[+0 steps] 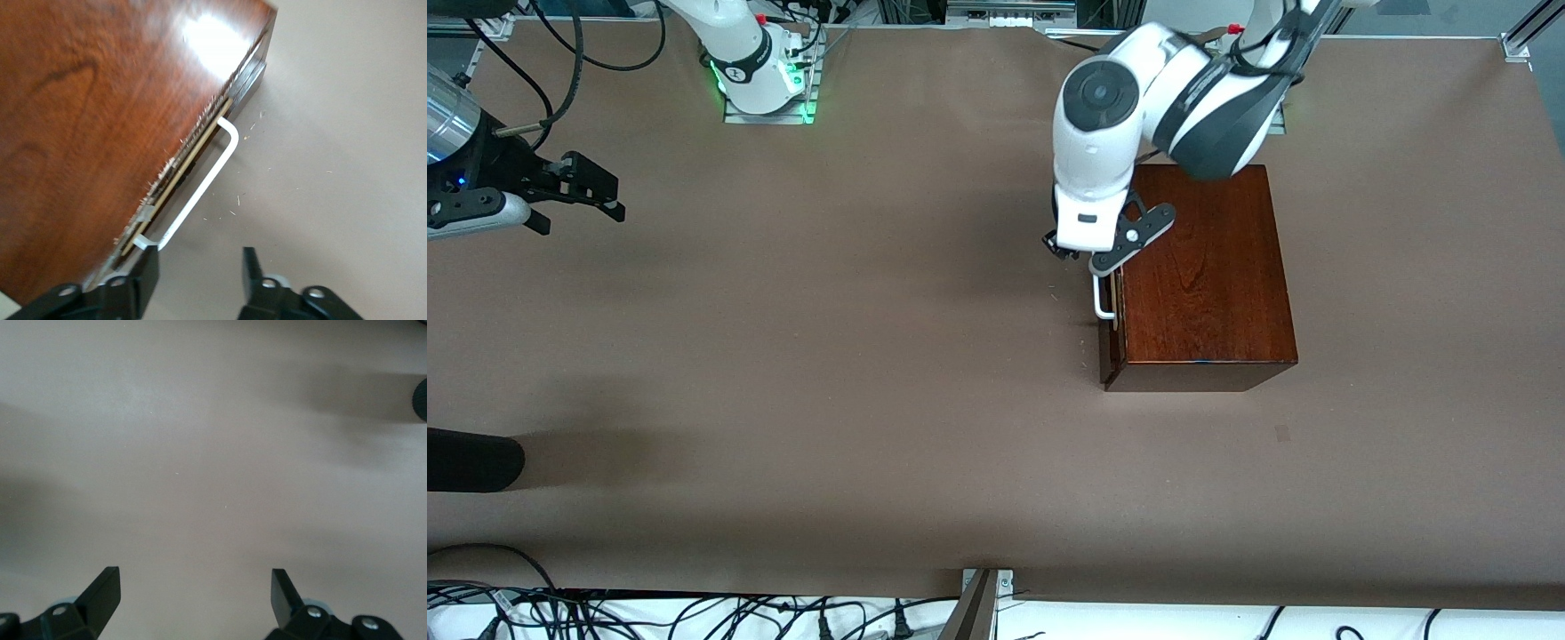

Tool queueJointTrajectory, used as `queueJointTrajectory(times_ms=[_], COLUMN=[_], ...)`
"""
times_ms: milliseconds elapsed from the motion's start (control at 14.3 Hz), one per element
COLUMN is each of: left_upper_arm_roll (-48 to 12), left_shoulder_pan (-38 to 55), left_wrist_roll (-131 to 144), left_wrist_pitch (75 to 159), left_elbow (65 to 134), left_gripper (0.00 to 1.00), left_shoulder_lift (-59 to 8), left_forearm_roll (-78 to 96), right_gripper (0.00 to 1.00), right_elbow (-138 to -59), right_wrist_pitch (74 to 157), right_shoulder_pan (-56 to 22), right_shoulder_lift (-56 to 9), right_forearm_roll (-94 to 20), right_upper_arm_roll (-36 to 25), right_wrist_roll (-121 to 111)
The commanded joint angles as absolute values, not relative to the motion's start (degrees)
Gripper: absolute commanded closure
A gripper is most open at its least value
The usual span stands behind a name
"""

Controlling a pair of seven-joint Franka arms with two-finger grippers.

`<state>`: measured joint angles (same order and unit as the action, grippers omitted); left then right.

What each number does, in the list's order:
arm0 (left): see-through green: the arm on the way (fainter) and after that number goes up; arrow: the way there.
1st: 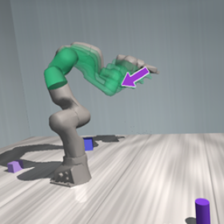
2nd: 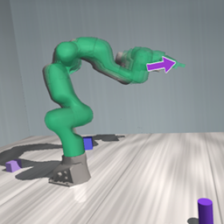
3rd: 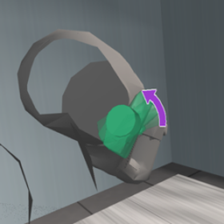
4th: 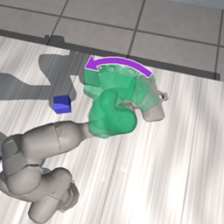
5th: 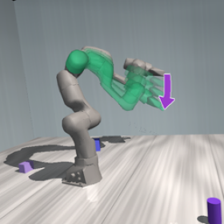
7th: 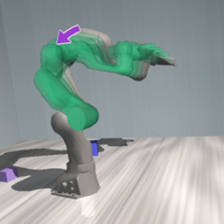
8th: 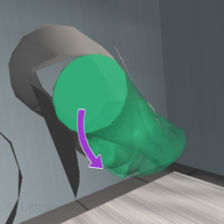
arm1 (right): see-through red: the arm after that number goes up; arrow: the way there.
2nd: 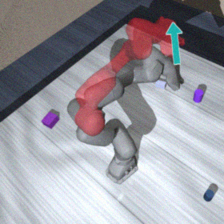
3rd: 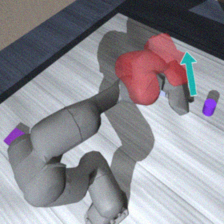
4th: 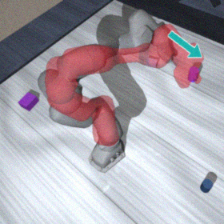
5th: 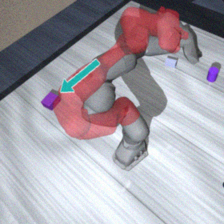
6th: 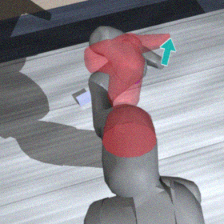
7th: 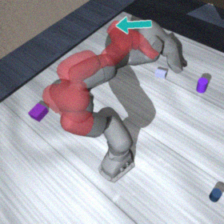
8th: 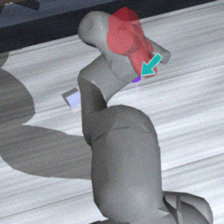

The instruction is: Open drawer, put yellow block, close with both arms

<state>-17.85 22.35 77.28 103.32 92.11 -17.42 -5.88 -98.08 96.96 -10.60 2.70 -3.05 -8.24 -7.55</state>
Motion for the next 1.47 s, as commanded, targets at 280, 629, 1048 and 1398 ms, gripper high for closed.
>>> queueJointTrajectory(times_ms=[280,629,1048,1398], left_upper_arm_roll=[-17.7,-6.7,4.1,5.9], left_shoulder_pan=[11.4,10.4,10.9,10.5], left_wrist_roll=[51.2,29.7,4.6,-0.1], left_wrist_pitch=[95.7,91.4,90.6,90.7], left_elbow=[94.5,95.4,99.0,99.9], left_gripper=[0.0,0.0,0.0,0.0], left_shoulder_lift=[-6.8,-0.5,4.5,4.9], left_forearm_roll=[-3.3,-2.1,-2.2,-2.7], right_gripper=[0.0,0.0,0.0,0.0], right_elbow=[-97.1,-96.8,-96.6,-95.0], right_wrist_pitch=[95.2,95.3,95.3,95.3], right_shoulder_pan=[-9.4,-9.3,-9.1,-9.1], right_shoulder_lift=[3.1,2.9,3.0,2.6], right_forearm_roll=[-4.0,-3.9,-3.9,-3.8], right_upper_arm_roll=[-7.2,-7.3,-7.6,-8.1], right_wrist_roll=[-7.6,-7.3,-7.4,-7.5])
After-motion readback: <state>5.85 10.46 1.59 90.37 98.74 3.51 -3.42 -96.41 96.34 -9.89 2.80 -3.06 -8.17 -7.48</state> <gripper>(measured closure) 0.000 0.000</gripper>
